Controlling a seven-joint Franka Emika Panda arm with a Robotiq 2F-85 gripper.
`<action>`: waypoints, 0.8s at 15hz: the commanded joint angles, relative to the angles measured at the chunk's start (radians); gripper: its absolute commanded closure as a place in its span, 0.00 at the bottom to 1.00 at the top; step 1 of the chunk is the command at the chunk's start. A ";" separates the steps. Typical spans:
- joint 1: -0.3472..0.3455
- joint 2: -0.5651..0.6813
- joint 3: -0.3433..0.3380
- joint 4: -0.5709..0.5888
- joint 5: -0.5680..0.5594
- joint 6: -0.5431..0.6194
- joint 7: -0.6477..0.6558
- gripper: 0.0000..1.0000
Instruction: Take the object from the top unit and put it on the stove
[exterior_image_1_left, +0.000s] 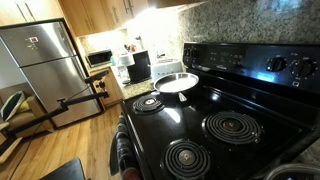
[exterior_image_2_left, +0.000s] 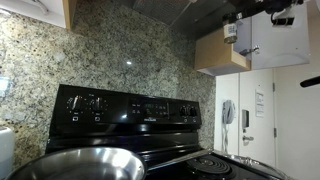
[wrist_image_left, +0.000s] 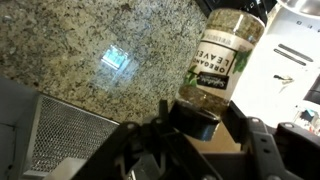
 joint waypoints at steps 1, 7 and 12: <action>0.069 0.021 -0.065 -0.004 0.007 0.011 -0.016 0.68; 0.220 0.066 -0.187 0.019 0.015 -0.016 -0.039 0.68; 0.302 0.114 -0.256 0.042 0.016 -0.030 -0.036 0.68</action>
